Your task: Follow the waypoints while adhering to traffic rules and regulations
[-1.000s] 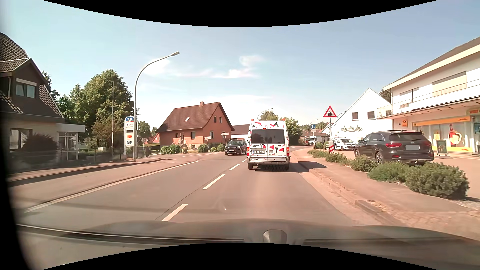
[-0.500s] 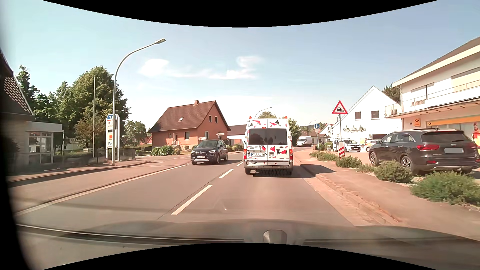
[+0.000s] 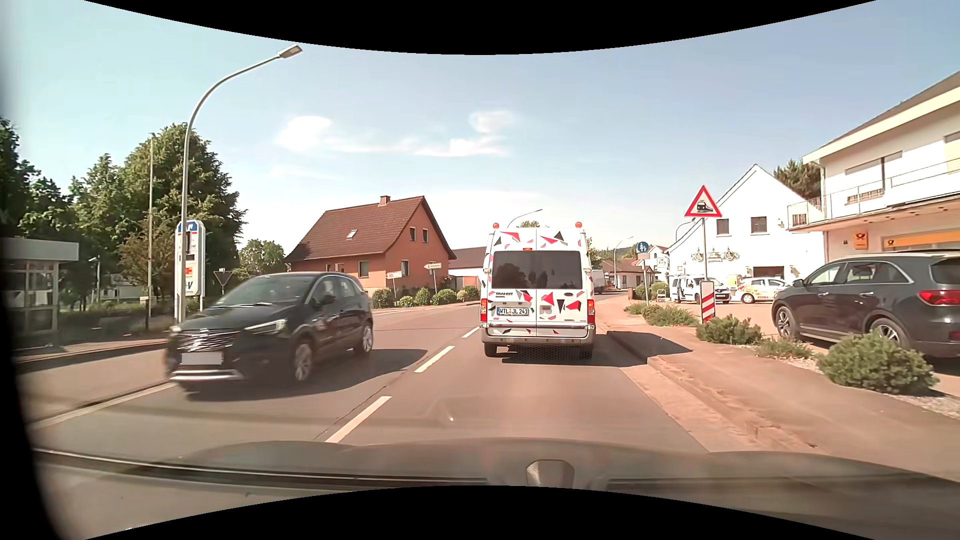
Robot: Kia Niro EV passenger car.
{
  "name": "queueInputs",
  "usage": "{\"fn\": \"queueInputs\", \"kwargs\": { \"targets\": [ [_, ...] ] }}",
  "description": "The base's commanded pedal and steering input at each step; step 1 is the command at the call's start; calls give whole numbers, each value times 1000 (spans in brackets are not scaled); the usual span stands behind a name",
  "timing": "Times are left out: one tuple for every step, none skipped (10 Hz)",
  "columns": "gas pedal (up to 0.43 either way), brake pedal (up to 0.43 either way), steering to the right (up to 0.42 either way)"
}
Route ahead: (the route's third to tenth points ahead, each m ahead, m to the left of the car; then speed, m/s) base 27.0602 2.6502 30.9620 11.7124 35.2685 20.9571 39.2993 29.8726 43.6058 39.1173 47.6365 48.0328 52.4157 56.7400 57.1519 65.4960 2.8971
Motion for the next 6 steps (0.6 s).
{"fn": "queueInputs", "kwargs": {
  "targets": [
    [0,6,25],
    [0,6,25],
    [0,6,25],
    [0,6,25],
    [0,6,24],
    [0,12,24]
  ]
}}
